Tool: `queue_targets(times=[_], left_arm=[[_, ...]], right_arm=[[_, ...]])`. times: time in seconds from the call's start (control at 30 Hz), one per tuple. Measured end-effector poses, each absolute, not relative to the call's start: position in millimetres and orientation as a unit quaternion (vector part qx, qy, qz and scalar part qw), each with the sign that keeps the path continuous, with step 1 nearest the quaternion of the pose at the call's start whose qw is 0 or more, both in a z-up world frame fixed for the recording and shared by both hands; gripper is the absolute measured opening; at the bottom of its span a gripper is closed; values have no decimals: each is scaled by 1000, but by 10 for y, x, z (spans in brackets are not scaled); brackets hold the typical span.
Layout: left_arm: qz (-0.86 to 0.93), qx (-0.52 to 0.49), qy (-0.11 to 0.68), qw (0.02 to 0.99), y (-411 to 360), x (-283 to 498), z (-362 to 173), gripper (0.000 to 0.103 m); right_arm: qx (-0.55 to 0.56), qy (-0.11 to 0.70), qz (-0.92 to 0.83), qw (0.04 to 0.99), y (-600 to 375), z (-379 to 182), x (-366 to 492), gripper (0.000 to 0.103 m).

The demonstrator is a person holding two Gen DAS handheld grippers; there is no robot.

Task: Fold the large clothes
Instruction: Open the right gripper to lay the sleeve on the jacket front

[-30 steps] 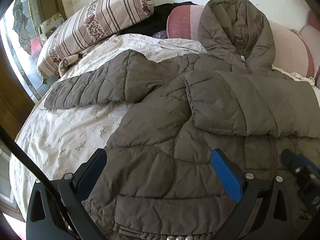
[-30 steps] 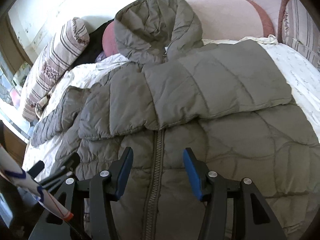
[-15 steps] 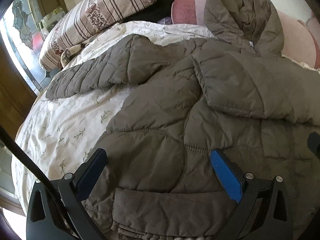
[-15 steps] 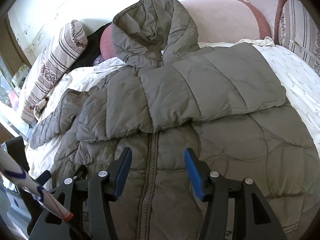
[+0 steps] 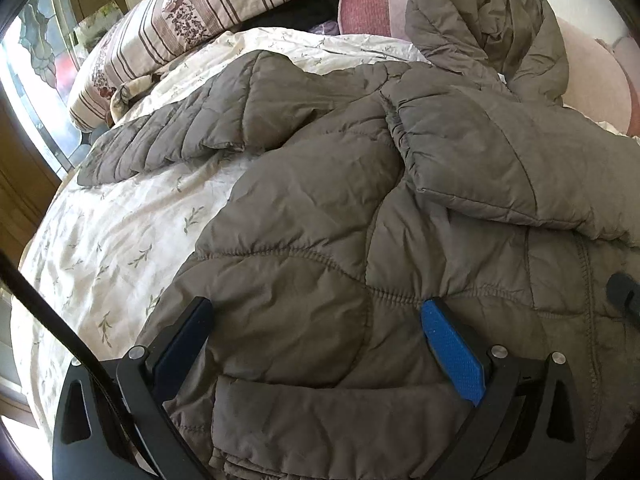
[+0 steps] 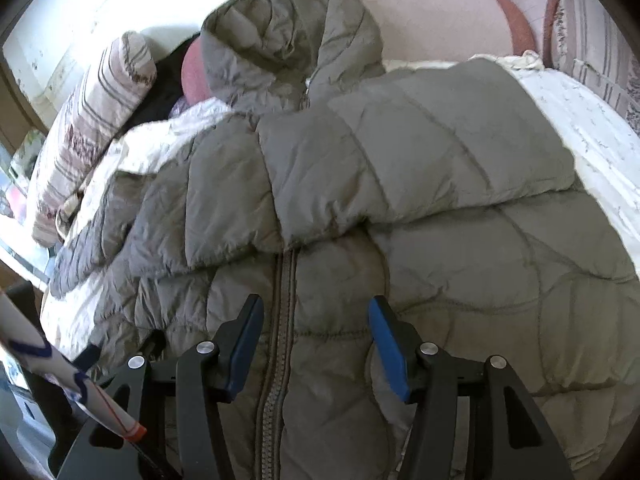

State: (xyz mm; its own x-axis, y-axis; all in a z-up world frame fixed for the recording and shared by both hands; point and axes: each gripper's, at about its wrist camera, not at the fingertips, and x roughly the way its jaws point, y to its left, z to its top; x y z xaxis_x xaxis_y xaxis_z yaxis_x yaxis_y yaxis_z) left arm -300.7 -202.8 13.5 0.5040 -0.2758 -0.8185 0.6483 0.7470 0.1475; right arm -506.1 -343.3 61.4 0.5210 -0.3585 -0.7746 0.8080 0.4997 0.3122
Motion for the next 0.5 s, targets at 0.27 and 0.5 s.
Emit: queue_targets(times=[0.27,0.5], left_arm=[[-275,228,420,835,-2018,-3024,141,103],[-309,179,431,828,-1779,-3034,346,103]], right_arm=[[332,372,-356,790,-3422,473,-4950,59],[335,350,-352,801,-3435,569,-4959,59]])
